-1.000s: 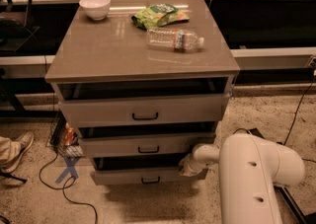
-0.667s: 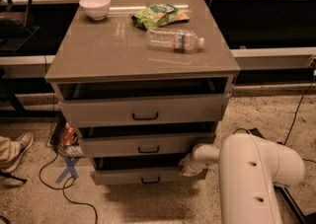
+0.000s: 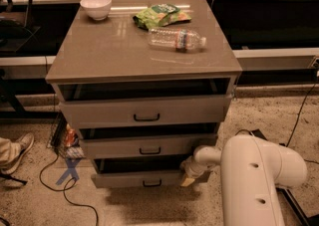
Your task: Open bottom drawer
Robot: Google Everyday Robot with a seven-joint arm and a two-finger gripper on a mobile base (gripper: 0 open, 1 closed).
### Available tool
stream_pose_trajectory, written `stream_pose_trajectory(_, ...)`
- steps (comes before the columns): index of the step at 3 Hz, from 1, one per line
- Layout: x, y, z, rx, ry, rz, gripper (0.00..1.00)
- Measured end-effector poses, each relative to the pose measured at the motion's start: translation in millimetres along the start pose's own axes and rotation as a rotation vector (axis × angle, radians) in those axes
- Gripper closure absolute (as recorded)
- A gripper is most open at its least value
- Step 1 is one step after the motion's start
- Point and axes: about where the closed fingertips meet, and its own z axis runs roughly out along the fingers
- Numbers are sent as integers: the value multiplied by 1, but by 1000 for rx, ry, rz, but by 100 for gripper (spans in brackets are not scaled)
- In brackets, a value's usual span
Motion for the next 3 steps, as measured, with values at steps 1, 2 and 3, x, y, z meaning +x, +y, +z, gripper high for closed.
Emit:
stream_pose_trajectory(1,0,2,1,-3,-1,0,0)
stream_pose_trajectory(2,0,2,1,-3,-1,0,0)
stream_pose_trajectory(3,2,3,7,-24,-5,6,0)
